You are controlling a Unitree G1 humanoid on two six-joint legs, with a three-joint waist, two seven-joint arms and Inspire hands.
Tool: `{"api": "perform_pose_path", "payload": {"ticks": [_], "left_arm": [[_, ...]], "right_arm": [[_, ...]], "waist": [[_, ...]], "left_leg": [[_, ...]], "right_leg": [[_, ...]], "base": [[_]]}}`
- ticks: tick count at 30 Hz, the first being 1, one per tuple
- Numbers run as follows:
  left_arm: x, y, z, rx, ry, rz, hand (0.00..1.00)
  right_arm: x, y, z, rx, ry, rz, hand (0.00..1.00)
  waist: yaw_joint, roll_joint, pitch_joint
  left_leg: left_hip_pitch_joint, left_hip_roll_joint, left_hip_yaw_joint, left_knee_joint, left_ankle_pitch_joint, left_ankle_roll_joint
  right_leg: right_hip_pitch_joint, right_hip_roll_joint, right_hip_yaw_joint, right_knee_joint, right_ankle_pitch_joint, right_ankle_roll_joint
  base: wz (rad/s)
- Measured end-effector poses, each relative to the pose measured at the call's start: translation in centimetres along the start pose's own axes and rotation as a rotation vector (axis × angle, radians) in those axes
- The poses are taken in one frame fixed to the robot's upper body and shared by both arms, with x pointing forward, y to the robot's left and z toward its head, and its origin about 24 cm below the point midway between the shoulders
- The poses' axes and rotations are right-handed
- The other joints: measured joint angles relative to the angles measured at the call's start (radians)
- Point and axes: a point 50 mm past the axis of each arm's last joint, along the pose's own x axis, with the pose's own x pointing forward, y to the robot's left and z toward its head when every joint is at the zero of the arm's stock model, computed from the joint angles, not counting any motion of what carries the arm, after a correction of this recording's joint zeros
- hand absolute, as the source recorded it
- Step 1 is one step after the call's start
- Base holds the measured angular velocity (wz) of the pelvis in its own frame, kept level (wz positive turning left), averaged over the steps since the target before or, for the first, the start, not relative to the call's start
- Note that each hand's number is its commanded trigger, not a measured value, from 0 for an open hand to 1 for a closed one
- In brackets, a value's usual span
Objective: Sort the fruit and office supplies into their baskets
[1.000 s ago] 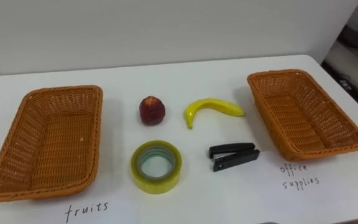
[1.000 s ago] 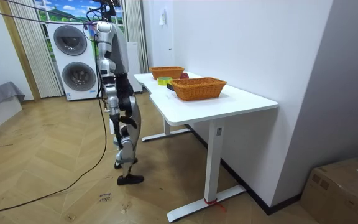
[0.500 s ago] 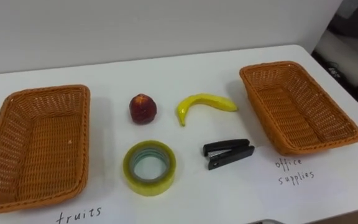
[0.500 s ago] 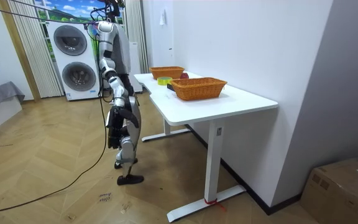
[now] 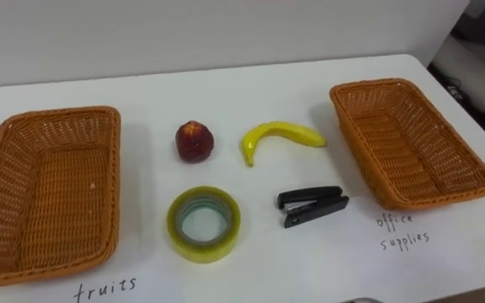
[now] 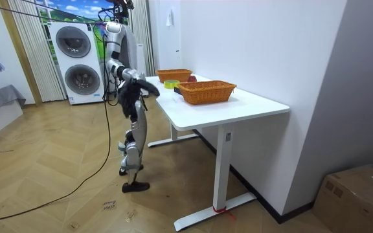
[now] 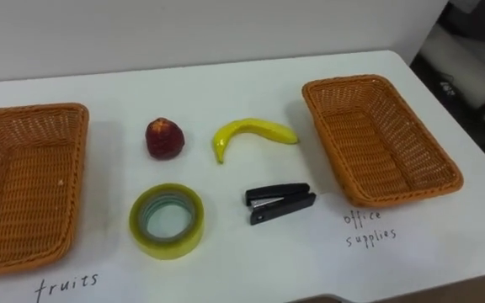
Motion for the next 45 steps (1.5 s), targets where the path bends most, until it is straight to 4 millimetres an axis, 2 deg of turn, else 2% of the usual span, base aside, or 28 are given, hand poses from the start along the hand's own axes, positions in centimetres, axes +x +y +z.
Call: {"api": "perform_pose_path", "payload": {"ticks": [1,3,6,9,14,16,18,24,29,30,33,45], "left_arm": [[0.0,0.0,0.0,-0.001,0.001,0.0,0.0],[0.0,0.0,-0.2,0.004,0.008,-0.002,0.0],[-0.1,-0.3,-0.4,0.021,0.011,-0.01,0.0],[-0.1,-0.4,-0.9,0.031,0.035,-0.015,0.0],[-0.2,-0.4,-1.6,0.041,0.063,-0.019,0.0],[-0.3,-0.4,-1.8,0.043,0.072,-0.019,0.0],[-0.2,-0.4,-1.7,0.041,0.07,-0.022,0.0],[-0.2,-0.6,-1.8,0.064,0.075,-0.049,0.0],[-0.2,-0.7,-1.5,0.092,0.059,-0.065,0.0],[-0.1,-0.7,-1.4,0.098,0.054,-0.075,0.0],[-0.1,-0.7,-1.3,0.101,0.05,-0.085,0.0],[0.1,-0.2,-1.1,0.147,0.038,-0.104,0.0]], "right_arm": [[-0.2,0.2,0.4,0.01,-0.021,0.008,0.0],[-0.7,0.9,2.0,0.058,-0.095,0.035,0.0],[-1.0,1.4,3.3,0.113,-0.131,0.055,0.0],[-1.5,2.2,4.3,0.13,-0.186,0.095,0.0],[-3.2,3.3,6.7,0.168,-0.322,0.189,0.0],[-4.1,3.7,7.6,0.194,-0.362,0.237,0.0],[-5.0,4.1,8.5,0.172,-0.473,0.293,0.0],[-7.0,5.8,9.2,0.048,-0.684,0.474,0.0],[-8.7,7.3,8.8,-0.028,-0.716,0.704,0.0],[-9.2,7.6,8.6,-0.044,-0.719,0.763,0.0],[-10.0,8.2,8.4,-0.077,-0.727,0.872,0.0],[-12.0,9.6,7.7,-0.212,-0.76,1.161,0.0]], "waist": [[0.002,0.004,-0.0036],[0.012,0.01,-0.0012],[0.023,0.012,0.0029],[0.024,0.015,0.0026],[0.028,0.014,0.0024],[0.03,0.01,0.0017],[0.037,0.001,0.0006],[0.053,-0.022,0.0025],[0.071,-0.03,0.0047],[0.075,-0.033,0.0074],[0.079,-0.04,0.0058],[0.089,-0.04,0.0039]], "left_leg": [[-0.002,0.0,0.001,0.0,0.0,0.0],[0.0,0.002,0.0,0.0,0.0,0.0],[0.001,0.003,-0.003,-0.001,0.001,-0.001],[0.001,0.003,-0.003,-0.001,0.001,-0.001],[-0.003,0.003,-0.004,0.001,0.001,-0.001],[-0.001,0.003,-0.005,0.001,0.001,-0.001],[0.001,0.003,-0.008,0.006,0.002,0.0],[0.003,0.002,-0.011,0.015,0.002,0.001],[0.012,0.002,-0.012,0.016,0.002,0.001],[0.016,0.002,-0.013,0.016,0.002,0.001],[0.015,0.002,-0.017,0.015,0.002,0.001],[0.018,0.002,-0.019,0.015,0.002,0.001]], "right_leg": [[-0.003,0.0,0.0,0.002,0.0,0.0],[-0.004,0.002,0.0,0.012,0.001,-0.001],[-0.003,0.002,-0.002,0.015,0.001,-0.001],[-0.006,0.002,-0.001,0.015,0.001,-0.001],[-0.003,0.001,-0.003,0.016,0.001,-0.001],[-0.002,0.001,-0.005,0.016,0.001,-0.001],[-0.004,-0.001,-0.009,0.016,0.001,-0.002],[0.012,-0.004,-0.017,0.013,0.002,-0.002],[0.017,-0.004,-0.019,0.013,0.002,-0.002],[0.024,-0.004,-0.021,0.012,0.002,-0.002],[0.026,-0.007,-0.031,0.012,0.002,-0.002],[0.037,-0.008,-0.039,0.014,0.003,-0.003]], "base": [[0.0],[-0.04],[-0.01],[0.0],[0.0],[0.0],[0.05],[0.03],[0.0],[0.03],[0.05],[0.0]]}}
